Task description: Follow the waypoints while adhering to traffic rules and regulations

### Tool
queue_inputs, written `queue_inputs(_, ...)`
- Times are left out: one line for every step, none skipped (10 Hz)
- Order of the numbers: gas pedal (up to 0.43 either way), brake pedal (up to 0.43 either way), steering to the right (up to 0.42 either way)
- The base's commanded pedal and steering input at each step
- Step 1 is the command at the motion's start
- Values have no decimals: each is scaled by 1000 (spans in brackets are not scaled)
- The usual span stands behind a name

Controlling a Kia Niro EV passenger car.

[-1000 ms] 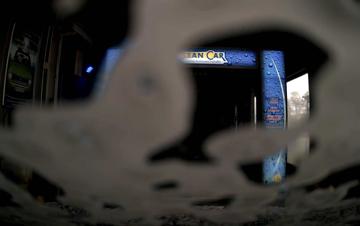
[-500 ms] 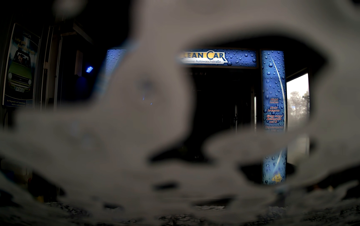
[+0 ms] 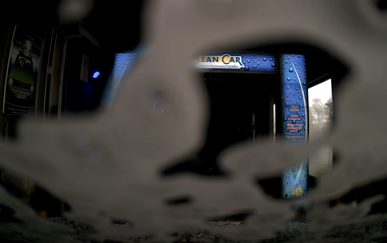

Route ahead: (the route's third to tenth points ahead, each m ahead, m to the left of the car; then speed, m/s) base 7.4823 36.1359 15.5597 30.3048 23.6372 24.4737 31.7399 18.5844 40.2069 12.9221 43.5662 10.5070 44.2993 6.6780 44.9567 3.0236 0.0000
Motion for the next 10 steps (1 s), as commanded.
queue_inputs(0, 0, -15)
queue_inputs(0, 0, -14)
queue_inputs(0, 0, -14)
queue_inputs(0, 0, -14)
queue_inputs(0, 0, -14)
queue_inputs(0, 0, -14)
queue_inputs(0, 0, -14)
queue_inputs(0, 0, -14)
queue_inputs(0, 0, -14)
queue_inputs(0, 0, -14)
